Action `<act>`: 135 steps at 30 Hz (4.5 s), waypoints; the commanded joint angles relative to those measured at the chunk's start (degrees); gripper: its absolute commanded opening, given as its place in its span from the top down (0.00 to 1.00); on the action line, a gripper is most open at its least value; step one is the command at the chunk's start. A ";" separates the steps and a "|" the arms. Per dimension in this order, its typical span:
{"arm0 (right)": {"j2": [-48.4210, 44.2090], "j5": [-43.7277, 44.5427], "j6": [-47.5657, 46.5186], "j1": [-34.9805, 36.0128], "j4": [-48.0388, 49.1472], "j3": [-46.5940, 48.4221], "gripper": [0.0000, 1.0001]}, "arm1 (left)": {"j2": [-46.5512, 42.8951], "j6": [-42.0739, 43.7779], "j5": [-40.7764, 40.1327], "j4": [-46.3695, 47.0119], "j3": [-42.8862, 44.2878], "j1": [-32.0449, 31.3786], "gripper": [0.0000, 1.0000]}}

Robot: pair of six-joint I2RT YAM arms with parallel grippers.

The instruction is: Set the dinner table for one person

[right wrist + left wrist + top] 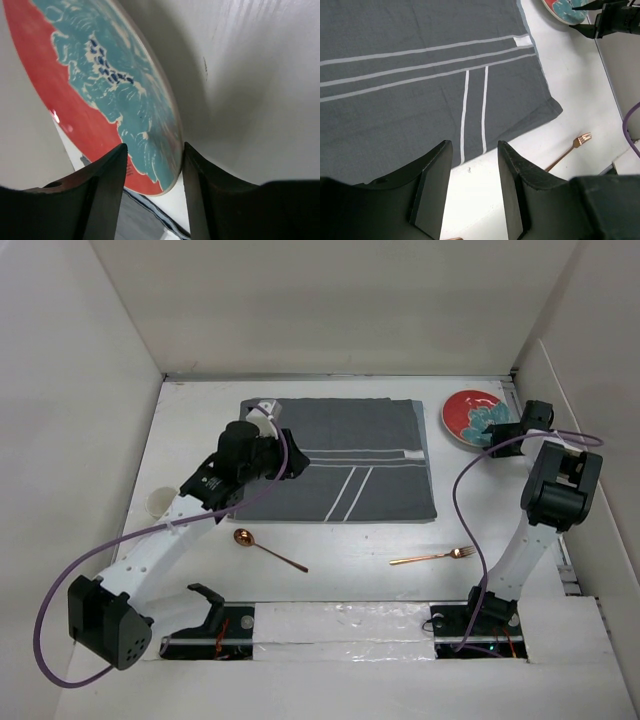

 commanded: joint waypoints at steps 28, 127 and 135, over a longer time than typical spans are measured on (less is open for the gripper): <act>-12.75 4.21 -2.86 2.84 5.58 3.73 1.00 | -0.39 5.75 -12.85 -2.60 11.37 2.97 0.69; -8.84 -17.87 -39.77 69.89 4.29 16.60 1.00 | -8.11 -9.18 -23.22 -35.21 50.65 2.97 0.62; 11.35 -13.75 -45.49 82.63 -3.52 41.47 0.59 | -7.76 -9.37 -23.57 -41.80 56.29 2.97 0.53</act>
